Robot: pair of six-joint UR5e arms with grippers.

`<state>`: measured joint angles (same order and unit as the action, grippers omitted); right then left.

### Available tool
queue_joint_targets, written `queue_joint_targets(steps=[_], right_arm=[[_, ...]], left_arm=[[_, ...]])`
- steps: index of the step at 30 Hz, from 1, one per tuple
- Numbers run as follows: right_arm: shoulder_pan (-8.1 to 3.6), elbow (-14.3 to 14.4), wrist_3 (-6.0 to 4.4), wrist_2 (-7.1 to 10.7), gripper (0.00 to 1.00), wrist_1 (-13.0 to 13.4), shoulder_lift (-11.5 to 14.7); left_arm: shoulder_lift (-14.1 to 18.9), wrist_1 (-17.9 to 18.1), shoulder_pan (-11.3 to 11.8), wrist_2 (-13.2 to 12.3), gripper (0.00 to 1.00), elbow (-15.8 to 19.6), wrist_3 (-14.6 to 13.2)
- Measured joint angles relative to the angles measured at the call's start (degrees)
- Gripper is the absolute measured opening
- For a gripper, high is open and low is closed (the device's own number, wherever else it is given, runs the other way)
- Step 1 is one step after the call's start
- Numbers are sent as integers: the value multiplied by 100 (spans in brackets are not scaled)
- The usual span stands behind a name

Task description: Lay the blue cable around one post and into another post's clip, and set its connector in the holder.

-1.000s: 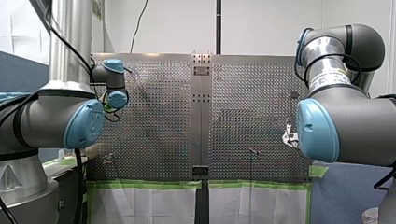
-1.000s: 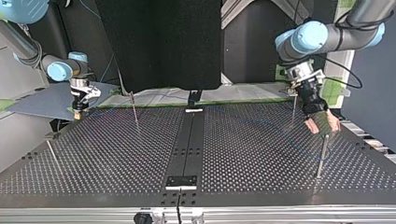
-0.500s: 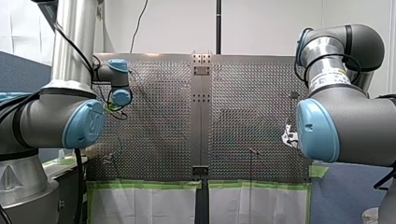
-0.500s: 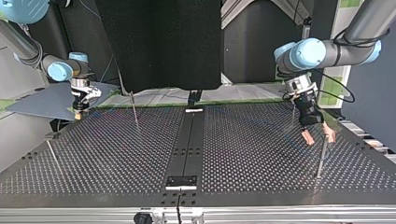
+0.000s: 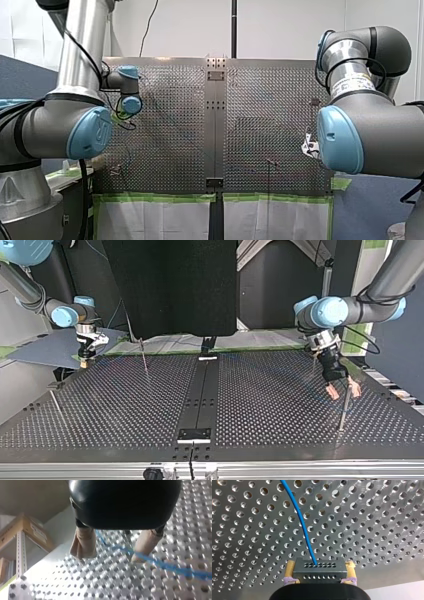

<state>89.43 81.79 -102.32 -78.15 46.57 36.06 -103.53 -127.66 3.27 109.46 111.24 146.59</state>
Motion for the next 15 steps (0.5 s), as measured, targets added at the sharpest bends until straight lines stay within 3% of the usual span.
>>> queue_joint_targets(steps=[9,15], right_arm=[[0,1,0,0,0,11,-2],[9,1,40,-1,0,10,0]], left_arm=[[-350,-105,77,5,100,-284,5],[-390,-137,141,-5,100,-330,10]])
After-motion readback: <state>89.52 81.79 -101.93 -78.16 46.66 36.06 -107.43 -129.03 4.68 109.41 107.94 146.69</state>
